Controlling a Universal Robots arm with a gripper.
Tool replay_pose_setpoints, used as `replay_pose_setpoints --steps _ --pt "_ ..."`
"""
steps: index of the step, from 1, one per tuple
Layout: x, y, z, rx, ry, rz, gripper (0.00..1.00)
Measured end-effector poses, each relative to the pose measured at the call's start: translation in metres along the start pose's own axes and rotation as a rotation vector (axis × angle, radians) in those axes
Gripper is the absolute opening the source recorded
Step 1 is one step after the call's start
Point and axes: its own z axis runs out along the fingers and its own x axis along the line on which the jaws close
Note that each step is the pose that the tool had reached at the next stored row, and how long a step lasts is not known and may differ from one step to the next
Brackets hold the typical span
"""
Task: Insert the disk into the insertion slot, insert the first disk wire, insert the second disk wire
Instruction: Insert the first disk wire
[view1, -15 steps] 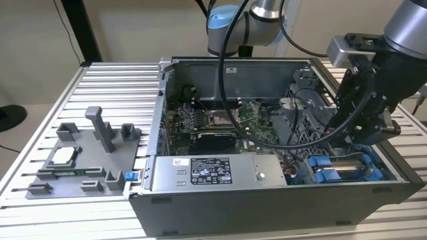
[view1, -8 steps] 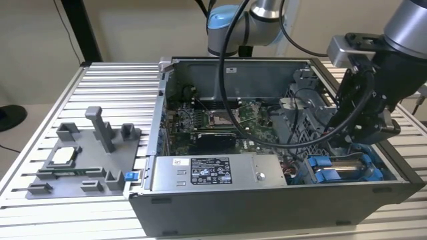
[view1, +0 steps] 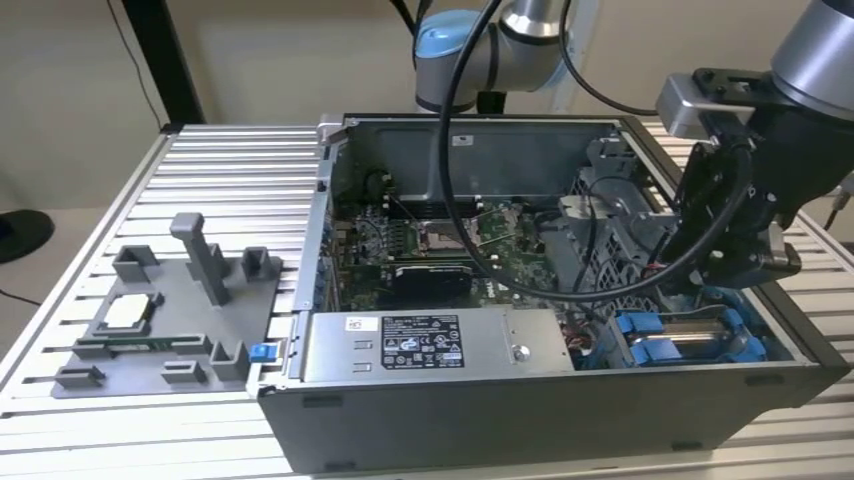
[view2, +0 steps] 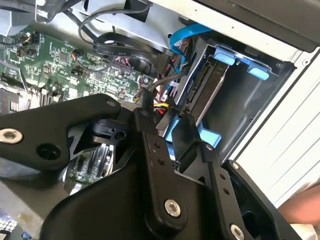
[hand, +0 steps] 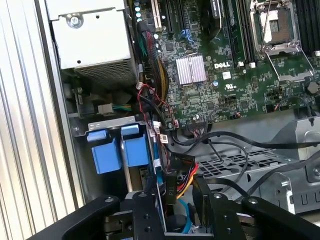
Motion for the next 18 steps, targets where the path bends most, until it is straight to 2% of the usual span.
replay_pose_setpoints --steps 18 --pt "-0.0001 0.0000 0.0001 -0.0004 0.0003 -0.006 1.00"
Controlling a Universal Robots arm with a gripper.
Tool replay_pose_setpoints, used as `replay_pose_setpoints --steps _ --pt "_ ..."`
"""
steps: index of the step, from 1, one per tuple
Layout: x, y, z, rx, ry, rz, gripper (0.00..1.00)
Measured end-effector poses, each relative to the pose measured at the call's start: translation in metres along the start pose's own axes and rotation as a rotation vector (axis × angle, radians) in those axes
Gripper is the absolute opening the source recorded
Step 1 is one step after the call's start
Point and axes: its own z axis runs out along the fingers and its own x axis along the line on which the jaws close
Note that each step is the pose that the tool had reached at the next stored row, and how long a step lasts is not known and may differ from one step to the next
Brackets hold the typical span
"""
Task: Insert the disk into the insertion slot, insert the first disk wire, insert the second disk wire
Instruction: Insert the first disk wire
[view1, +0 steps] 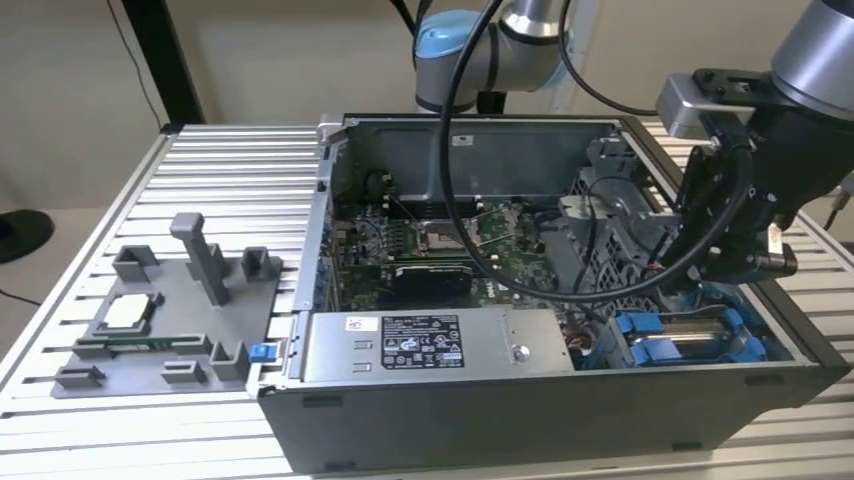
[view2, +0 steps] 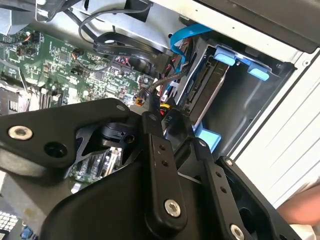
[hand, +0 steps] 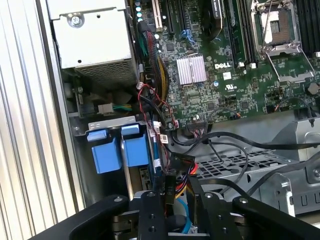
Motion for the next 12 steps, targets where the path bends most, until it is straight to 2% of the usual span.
replay_pose_setpoints --steps 1,2,12 --pt "0.0000 0.0000 0.0000 0.0000 0.0000 0.000 1.00" --pt "0.0000 0.0000 0.0000 0.0000 0.0000 0.000 0.00" --pt "0.0000 0.0000 0.0000 0.0000 0.0002 -0.001 0.00"
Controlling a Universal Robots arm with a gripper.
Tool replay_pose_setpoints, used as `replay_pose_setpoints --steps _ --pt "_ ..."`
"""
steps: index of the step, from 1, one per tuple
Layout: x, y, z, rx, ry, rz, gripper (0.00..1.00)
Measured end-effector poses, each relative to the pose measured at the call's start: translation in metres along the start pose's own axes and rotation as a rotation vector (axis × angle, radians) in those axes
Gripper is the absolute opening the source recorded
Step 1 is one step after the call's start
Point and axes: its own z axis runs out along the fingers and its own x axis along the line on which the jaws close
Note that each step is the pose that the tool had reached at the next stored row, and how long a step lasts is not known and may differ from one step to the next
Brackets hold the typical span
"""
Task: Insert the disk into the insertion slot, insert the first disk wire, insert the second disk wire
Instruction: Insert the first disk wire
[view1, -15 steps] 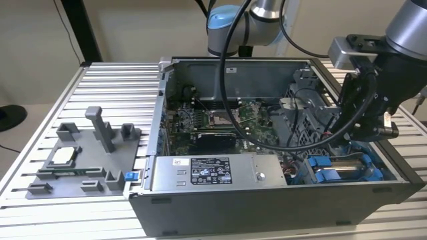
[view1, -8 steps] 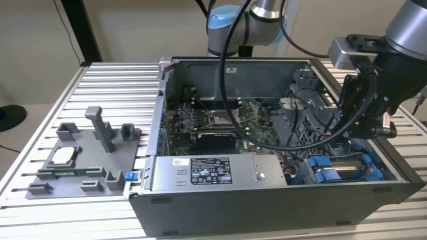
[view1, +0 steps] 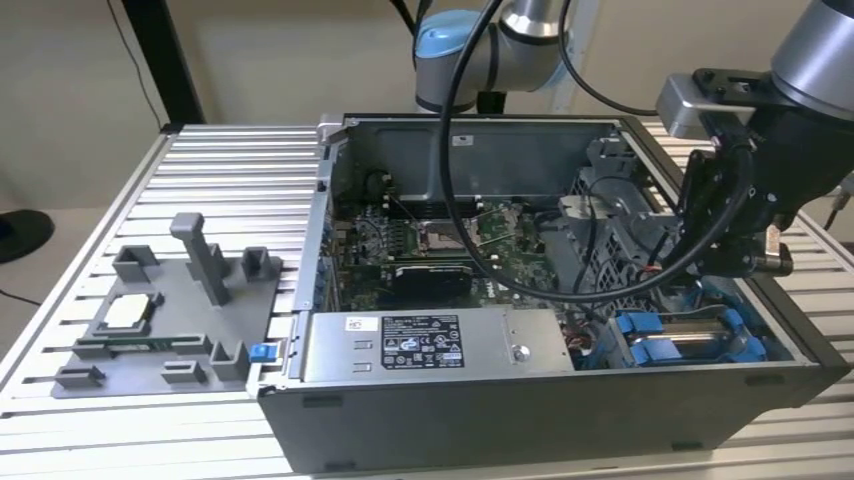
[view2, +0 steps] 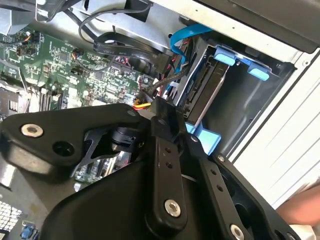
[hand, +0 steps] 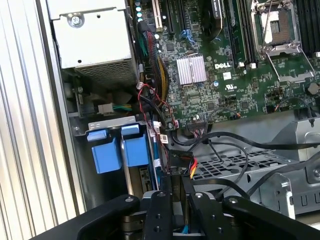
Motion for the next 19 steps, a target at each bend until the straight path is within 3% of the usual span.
replay_pose_setpoints --steps 15,19 --pt "0.0069 -0.0081 -0.0009 -0.0028 0.0023 -0.050 0.00" --pt "0.0080 -0.0096 -0.0010 0.0003 0.0025 -0.074 0.00"
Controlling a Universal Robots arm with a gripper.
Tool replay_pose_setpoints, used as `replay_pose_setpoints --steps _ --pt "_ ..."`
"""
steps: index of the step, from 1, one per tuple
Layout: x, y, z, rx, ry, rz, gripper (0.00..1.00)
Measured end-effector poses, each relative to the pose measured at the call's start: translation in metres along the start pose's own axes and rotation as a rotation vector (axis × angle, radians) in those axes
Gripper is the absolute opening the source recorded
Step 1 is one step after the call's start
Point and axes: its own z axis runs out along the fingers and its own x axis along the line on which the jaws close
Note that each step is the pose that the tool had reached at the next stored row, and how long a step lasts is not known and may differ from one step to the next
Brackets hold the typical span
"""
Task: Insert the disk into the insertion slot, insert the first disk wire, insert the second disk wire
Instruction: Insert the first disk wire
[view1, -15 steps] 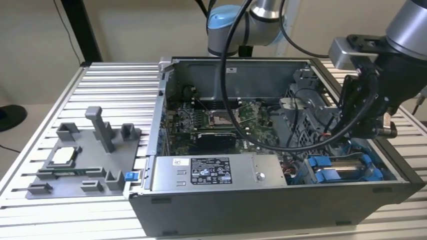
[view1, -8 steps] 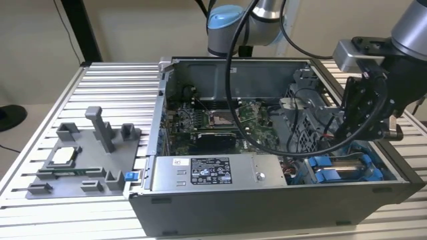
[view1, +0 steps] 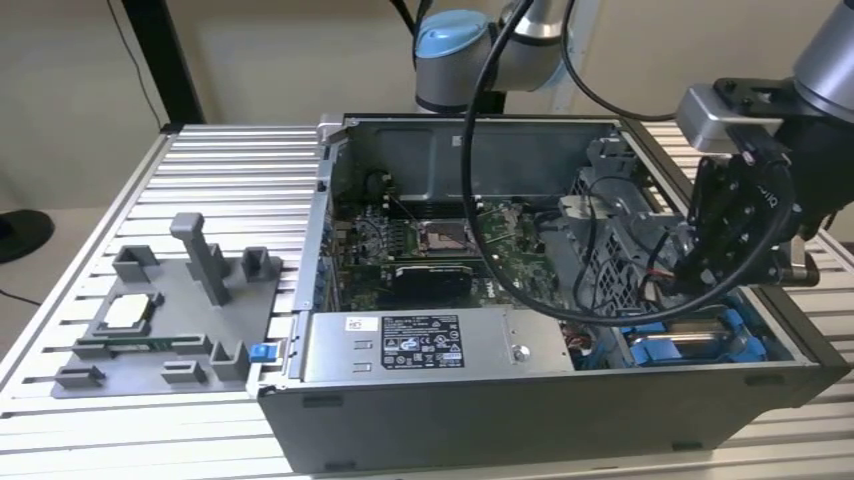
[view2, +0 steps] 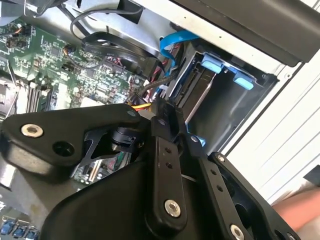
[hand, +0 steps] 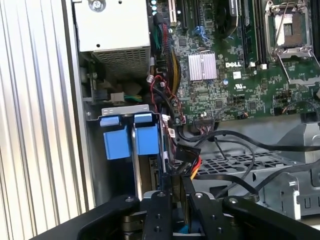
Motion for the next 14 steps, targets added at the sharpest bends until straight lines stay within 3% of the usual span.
replay_pose_setpoints --steps 8,14 --pt "0.0023 -0.0046 -0.0003 0.0037 0.0012 -0.048 0.00" --pt "0.0045 -0.0144 -0.0001 0.0022 0.0020 -0.068 0.00"
